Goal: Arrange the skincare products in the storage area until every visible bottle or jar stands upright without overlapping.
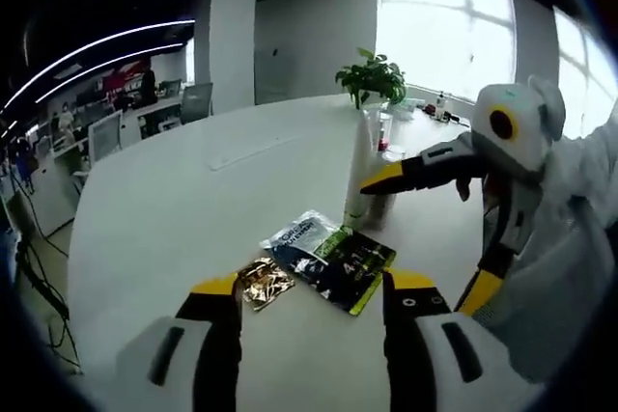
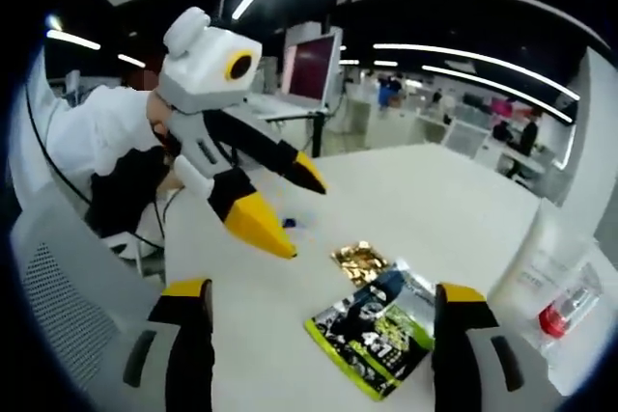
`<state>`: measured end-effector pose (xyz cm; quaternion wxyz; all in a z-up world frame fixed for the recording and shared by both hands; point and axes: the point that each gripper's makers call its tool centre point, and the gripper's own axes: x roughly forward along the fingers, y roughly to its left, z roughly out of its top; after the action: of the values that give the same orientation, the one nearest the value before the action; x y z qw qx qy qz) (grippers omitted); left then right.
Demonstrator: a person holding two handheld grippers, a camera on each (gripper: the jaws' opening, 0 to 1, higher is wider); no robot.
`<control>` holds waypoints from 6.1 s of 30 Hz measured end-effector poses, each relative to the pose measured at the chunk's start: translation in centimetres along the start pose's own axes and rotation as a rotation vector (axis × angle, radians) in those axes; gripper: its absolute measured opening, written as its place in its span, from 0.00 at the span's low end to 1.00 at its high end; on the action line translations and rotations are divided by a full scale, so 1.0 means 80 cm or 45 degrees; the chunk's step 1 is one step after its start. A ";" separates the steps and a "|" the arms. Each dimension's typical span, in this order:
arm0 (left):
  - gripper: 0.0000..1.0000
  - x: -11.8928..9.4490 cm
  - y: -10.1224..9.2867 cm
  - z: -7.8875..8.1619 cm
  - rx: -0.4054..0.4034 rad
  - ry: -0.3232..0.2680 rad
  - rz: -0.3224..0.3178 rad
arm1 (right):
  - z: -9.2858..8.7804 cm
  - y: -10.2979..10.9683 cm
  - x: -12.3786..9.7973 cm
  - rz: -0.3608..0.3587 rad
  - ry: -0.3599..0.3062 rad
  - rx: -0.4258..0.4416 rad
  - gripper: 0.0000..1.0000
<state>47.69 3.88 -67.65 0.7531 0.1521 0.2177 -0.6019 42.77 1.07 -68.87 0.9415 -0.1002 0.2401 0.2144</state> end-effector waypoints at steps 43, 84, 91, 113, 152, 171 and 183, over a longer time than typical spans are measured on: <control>0.92 -0.021 -0.028 -0.014 0.013 -0.006 -0.051 | -0.017 -0.044 -0.085 -0.259 -0.021 0.184 1.00; 0.98 -0.025 0.036 -0.063 -0.071 0.095 0.030 | -0.056 -0.077 -0.096 -0.380 0.027 0.297 1.00; 0.97 -0.024 0.064 -0.081 -0.104 0.131 0.089 | -0.058 -0.077 -0.097 -0.385 0.033 0.303 1.00; 0.86 0.002 0.104 -0.117 -0.207 0.180 0.152 | -0.070 -0.080 -0.093 -0.389 0.077 0.329 1.00; 0.56 0.020 0.137 -0.148 -0.138 0.329 0.223 | -0.072 -0.077 -0.092 -0.380 0.094 0.328 1.00; 0.37 0.018 0.127 -0.144 -0.139 0.323 0.193 | -0.071 -0.074 -0.089 -0.364 0.094 0.322 1.00; 0.37 0.021 0.100 -0.142 -0.116 0.306 0.149 | -0.071 -0.052 -0.079 -0.266 0.119 0.305 1.00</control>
<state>54.15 9.92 -78.55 0.7615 0.2011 0.3242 -0.5240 37.31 -6.55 -70.30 0.9517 -0.0216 0.2956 0.0802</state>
